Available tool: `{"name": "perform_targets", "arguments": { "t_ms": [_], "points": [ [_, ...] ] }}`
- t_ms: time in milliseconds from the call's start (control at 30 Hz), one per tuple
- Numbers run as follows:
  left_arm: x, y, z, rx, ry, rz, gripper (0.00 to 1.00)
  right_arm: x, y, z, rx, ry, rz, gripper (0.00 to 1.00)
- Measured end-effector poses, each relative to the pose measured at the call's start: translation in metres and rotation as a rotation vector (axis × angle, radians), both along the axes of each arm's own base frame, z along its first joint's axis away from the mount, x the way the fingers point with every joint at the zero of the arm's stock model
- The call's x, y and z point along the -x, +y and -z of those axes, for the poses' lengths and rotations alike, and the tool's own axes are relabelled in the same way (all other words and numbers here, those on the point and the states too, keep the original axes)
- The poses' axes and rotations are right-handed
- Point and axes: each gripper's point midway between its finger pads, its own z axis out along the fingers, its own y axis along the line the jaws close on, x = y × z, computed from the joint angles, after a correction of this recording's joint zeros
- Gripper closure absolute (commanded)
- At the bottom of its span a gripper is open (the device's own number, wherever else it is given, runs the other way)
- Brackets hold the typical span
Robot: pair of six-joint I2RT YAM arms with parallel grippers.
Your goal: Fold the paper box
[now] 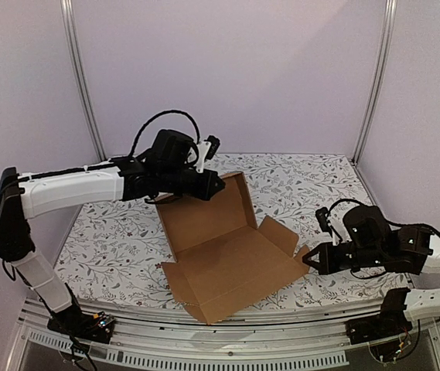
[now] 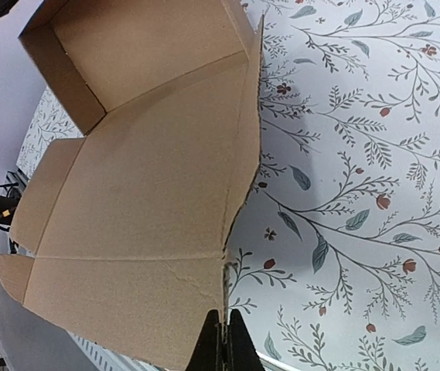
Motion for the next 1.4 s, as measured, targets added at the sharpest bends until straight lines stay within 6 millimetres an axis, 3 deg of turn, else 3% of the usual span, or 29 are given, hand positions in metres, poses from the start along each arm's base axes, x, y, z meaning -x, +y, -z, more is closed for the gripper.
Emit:
{"name": "perform_targets", "arguments": {
  "t_ms": [300, 567, 767, 967, 1167, 1400],
  "points": [
    [0.000, 0.037, -0.057, 0.025, -0.128, -0.081, 0.85, -0.014, 0.002, -0.052, 0.183, -0.108, -0.111, 1.00],
    [-0.015, 0.072, -0.052, -0.070, -0.170, -0.185, 0.81, -0.018, -0.002, -0.086, 0.306, -0.143, -0.181, 1.00],
    [-0.038, 0.098, -0.030, -0.135, -0.150, -0.253, 0.74, -0.012, -0.014, -0.099, 0.364, -0.132, -0.211, 1.00],
    [-0.059, 0.114, 0.025, -0.199, -0.050, -0.283, 0.75, -0.007, -0.023, -0.106, 0.403, -0.124, -0.221, 1.00],
    [-0.062, 0.107, 0.078, -0.222, 0.066, -0.242, 0.75, -0.005, -0.028, -0.100, 0.442, -0.093, -0.231, 1.00],
    [-0.059, 0.095, 0.105, -0.210, 0.131, -0.191, 0.76, -0.006, -0.026, -0.099, 0.473, -0.070, -0.241, 1.00]
  ]
}}
